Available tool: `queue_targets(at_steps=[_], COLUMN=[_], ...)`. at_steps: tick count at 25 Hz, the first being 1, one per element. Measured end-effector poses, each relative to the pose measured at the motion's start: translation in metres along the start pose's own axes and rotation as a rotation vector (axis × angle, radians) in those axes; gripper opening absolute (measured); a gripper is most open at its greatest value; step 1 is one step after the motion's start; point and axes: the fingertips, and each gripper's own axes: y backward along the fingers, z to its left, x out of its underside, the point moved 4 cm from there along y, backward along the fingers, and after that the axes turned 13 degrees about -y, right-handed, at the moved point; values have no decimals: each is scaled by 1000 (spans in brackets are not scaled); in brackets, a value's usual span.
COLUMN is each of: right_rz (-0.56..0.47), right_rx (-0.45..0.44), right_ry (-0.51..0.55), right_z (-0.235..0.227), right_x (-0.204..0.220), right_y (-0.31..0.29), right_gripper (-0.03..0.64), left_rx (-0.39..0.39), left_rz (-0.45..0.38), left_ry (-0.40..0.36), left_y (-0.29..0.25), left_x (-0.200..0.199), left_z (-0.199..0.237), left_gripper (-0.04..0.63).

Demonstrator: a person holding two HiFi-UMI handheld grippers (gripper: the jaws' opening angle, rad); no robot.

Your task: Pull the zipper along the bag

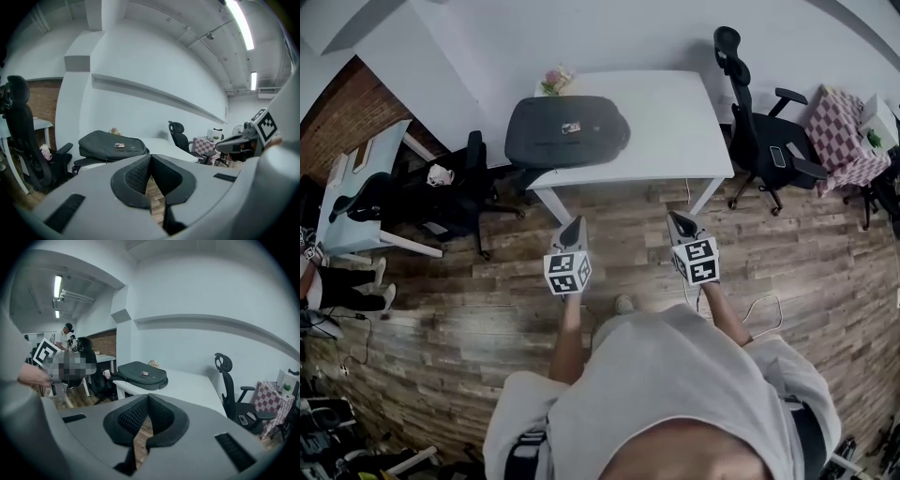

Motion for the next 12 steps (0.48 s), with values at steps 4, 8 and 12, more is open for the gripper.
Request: queue_targets(at_steps=[4, 8, 12], right_rz=[9, 33, 41], right_rx=[17, 16, 10], right_ry=[11, 18, 20], right_z=[-1, -1, -6], right_x=[-9, -12, -17], right_y=[-27, -48, -74], right_gripper=[12, 12, 12], left_rx=[27, 46, 51], left_rz=[16, 30, 42], left_ry=[2, -3, -12], left_y=[-28, -49, -68], left_x=[0, -3, -4], left_z=[21, 34, 47], left_gripper=[25, 25, 25])
